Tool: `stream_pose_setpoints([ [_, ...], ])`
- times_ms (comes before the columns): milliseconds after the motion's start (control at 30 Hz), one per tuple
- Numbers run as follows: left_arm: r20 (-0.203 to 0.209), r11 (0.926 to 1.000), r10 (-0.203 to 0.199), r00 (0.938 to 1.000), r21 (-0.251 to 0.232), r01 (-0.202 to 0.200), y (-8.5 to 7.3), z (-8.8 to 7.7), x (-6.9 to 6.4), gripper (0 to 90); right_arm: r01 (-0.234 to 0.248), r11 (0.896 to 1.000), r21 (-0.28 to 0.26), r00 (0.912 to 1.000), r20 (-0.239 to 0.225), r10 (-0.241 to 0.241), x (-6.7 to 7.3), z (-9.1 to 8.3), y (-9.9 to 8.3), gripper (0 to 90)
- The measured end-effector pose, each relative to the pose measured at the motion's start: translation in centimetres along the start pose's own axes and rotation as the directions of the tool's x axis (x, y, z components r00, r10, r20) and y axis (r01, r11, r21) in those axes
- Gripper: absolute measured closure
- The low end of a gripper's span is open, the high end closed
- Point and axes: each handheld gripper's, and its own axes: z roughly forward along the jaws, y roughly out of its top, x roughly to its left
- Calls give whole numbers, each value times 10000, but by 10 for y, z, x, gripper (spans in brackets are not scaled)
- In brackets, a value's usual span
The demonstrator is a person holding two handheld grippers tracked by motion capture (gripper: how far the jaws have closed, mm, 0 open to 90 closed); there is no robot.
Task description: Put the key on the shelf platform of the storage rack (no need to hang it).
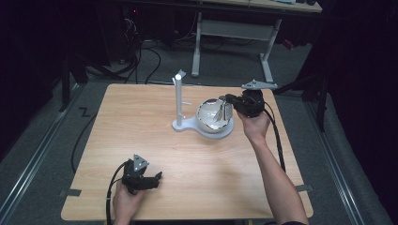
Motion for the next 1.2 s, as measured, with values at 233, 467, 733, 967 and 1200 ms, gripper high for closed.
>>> stream_pose_setpoints([
  [233, -16, 10000, -31, 10000, -1, 31, 0, 0, 0, 151, -63, 9997, 250, 10000, -64, 65, 2, 15, -3, 880],
  [467, -13, 10000, -27, 10000, 4, 27, 0, 0, 0, 151, -131, 9985, 531, 9999, 3, 131, 2, 28, -8, 880],
  [733, -27, 10000, -74, 10000, 24, 74, 0, 0, 0, 151, -150, 9964, 838, 9999, -13, 151, 3, 41, -13, 879],
  [967, -35, 9998, -174, 9998, 67, 174, -1, -1, -1, 151, -326, 9938, 1065, 9995, 84, 319, 1, 50, -21, 879],
  [1200, -22, 9998, -165, 9999, 77, 165, -1, -1, -1, 151, -494, 9923, 1134, 9987, 189, 475, -2, 53, -24, 877],
])
